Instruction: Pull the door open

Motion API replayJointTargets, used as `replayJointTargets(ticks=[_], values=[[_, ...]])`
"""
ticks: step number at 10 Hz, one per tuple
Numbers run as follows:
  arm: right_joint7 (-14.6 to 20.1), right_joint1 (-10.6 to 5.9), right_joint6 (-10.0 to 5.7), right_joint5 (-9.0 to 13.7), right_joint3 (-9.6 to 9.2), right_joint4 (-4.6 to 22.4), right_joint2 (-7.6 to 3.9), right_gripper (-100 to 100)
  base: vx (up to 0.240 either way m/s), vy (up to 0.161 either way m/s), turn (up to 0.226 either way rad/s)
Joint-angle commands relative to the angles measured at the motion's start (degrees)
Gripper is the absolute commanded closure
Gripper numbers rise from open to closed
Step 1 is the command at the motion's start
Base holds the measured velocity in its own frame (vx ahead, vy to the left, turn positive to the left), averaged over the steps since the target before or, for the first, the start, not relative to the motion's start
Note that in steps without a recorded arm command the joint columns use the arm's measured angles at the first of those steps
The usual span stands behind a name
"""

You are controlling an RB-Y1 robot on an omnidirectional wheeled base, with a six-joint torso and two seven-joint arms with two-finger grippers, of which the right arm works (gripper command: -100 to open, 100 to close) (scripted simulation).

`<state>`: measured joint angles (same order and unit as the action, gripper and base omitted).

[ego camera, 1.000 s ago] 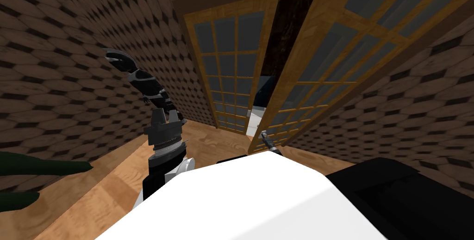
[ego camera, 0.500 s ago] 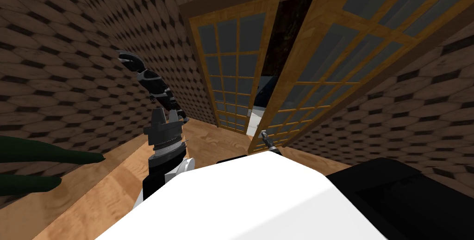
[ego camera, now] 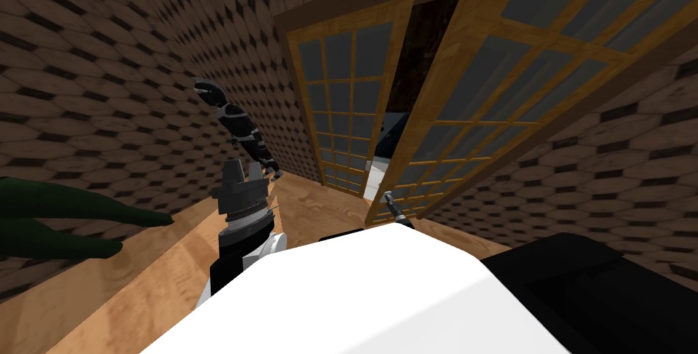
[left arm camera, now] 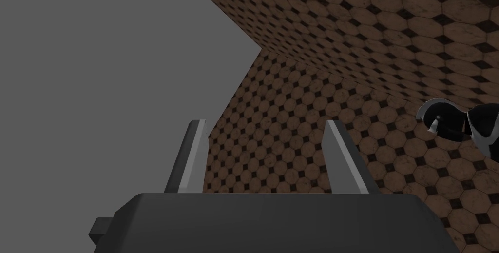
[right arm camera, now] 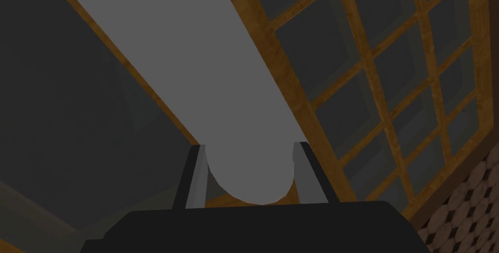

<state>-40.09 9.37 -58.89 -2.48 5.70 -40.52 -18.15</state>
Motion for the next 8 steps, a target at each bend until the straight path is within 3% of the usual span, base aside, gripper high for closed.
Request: replayJointTargets(ticks=[1,8], values=[[1.9,0.13,0.24,0.5,-0.01,-0.3,-0.09,100,-0.041,-0.022,0.029],[12.0,-0.76,0.9,3.5,-1.1,0.0,-0.01,100,-0.039,-0.021,0.057]])
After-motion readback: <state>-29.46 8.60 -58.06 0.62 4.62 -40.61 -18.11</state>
